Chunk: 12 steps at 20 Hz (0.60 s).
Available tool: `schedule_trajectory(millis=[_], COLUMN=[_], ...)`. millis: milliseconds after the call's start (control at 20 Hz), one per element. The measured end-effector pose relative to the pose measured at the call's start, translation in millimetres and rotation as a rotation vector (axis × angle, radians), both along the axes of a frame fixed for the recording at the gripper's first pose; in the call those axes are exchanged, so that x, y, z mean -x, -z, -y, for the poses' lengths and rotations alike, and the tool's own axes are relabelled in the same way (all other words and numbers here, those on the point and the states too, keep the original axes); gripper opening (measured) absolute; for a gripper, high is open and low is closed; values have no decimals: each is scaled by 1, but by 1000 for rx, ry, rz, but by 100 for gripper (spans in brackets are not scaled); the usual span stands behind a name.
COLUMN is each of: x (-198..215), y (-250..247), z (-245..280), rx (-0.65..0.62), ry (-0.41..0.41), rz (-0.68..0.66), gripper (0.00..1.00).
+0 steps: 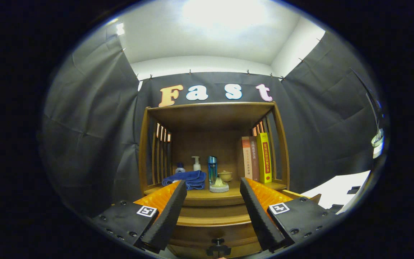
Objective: Pull open the drawer, take out the items inside it, and place them on the countertop above the cabinet.
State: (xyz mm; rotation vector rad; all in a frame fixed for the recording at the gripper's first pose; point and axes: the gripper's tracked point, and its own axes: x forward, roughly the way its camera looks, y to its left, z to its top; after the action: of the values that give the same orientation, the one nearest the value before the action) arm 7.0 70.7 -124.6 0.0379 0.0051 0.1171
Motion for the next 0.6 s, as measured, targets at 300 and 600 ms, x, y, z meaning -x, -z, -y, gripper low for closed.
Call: schedule_trajectory(millis=[300,600], x=[16,18], y=[61,115], z=[-1,-1], rx=[6,40], ry=[-14,-11], rz=[-13,-98], gripper=[98,98])
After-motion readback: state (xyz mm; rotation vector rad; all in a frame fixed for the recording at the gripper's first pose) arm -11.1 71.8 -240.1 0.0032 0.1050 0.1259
